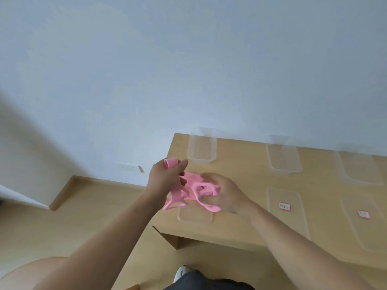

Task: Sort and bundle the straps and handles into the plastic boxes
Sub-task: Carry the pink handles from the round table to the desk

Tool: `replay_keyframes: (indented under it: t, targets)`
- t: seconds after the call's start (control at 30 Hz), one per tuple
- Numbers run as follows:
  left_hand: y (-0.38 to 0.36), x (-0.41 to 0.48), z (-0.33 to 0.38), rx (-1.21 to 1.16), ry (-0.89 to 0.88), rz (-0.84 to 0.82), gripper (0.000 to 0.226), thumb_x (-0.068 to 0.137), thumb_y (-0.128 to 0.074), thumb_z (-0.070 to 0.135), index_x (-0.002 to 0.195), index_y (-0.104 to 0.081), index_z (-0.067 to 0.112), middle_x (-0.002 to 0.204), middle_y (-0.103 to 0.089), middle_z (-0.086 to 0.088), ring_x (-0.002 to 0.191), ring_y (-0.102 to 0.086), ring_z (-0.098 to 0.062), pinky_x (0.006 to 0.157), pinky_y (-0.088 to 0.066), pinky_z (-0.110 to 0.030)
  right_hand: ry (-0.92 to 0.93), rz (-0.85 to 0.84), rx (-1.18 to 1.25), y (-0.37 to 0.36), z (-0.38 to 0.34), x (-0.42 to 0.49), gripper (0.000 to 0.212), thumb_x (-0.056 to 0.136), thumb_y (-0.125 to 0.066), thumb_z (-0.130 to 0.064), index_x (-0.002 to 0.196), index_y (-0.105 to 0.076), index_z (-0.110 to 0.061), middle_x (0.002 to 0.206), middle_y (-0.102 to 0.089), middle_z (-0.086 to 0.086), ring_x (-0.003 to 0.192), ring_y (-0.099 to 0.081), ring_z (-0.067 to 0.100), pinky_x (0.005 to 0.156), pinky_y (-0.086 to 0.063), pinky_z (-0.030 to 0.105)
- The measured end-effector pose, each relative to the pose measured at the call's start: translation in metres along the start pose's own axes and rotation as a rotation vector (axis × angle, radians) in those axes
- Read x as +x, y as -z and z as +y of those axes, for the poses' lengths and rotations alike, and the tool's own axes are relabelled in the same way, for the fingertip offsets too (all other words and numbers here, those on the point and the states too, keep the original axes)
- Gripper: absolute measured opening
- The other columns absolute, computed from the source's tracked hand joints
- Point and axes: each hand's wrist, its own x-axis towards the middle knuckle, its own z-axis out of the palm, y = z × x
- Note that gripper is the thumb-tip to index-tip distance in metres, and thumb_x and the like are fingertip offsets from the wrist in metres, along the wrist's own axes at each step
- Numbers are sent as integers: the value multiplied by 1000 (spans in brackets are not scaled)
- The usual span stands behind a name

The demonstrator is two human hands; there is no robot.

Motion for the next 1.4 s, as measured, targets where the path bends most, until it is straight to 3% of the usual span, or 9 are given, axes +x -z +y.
replay_keyframes:
  t: [0.1, 0.2, 0.4, 0.63, 0.87, 1.03, 1.13, 1.23, 1.4]
  targets:
    - [-16, 15, 17, -121, 39, -168, 39, 93, -76, 41, 98, -64, 4, 77, -66, -8, 63, -72, -29, 49, -55, -31, 17, -150, 92, -1, -8, 9, 65, 72, -88, -20, 132, -63, -26, 121, -67, -15, 115, -63, 4, 99, -52, 25]
    - [-33, 27, 27, -153, 26, -271, 51, 93, -73, 51, 103, -62, 2, 84, -67, -13, 69, -73, -27, 63, -61, -39, -14, -4, 140, 4, -9, 9, 32, 74, -84, -15, 102, -71, -20, 101, -74, 0, 96, -69, 13, 90, -57, 42]
    - [-76, 40, 28, -12, -36, -340, 53, 94, -63, 61, 83, -66, 9, 75, -70, -9, 63, -70, -19, 52, -55, -28, -132, 171, 479, 23, 10, -21, 13, 83, -82, -22, 93, -77, -28, 95, -78, 0, 89, -75, 17, 75, -56, 23]
    - [-141, 39, 13, 96, -17, -301, 47, 87, -75, 56, 90, -59, 12, 75, -68, -7, 59, -69, -19, 52, -56, -28, -189, 246, 903, 66, 60, -80, 51, 78, -82, -1, 126, -68, -13, 102, -73, 10, 88, -69, 23, 72, -57, 36]
    - [-194, 24, -18, 357, 45, -507, 35, 73, -91, -2, 97, -65, -2, 86, -74, -18, 59, -72, -20, 55, -59, -26, -378, 400, 602, 139, 125, -126, 44, 74, -81, 3, 110, -77, -21, 96, -76, 20, 78, -70, 19, 65, -54, 29]
    - [-233, 14, -43, 417, 65, -399, 19, 85, -84, 9, 93, -68, 0, 82, -77, -19, 63, -73, -23, 65, -65, -36, -493, 433, 612, 185, 159, -134, 52, 54, -87, -18, 104, -77, -23, 92, -78, 6, 76, -73, 14, 63, -56, 25]
    - [-252, 10, -54, 408, 107, -319, 16, 90, -77, 8, 99, -65, 2, 90, -75, -22, 63, -72, -23, 66, -64, -38, -524, 418, 723, 207, 181, -131, 43, 68, -85, -7, 110, -73, -14, 94, -75, 10, 79, -72, 21, 73, -59, 40]
    - [-264, 6, -59, 504, 89, -267, 16, 96, -71, 17, 107, -66, 6, 98, -76, -20, 64, -72, -23, 73, -64, -43, -527, 434, 686, 216, 193, -121, 39, 80, -79, 1, 117, -70, -10, 103, -75, 15, 81, -72, 22, 68, -59, 36]
    - [-256, -6, -59, 1001, -227, -189, 47, 100, -65, 40, 141, -59, 18, 139, -64, -6, 123, -59, -27, 93, -42, -33, -534, 470, 70, 221, 196, -109, 36, 86, -71, -22, 121, -65, -18, 120, -69, 4, 107, -64, 25, 83, -49, 32]
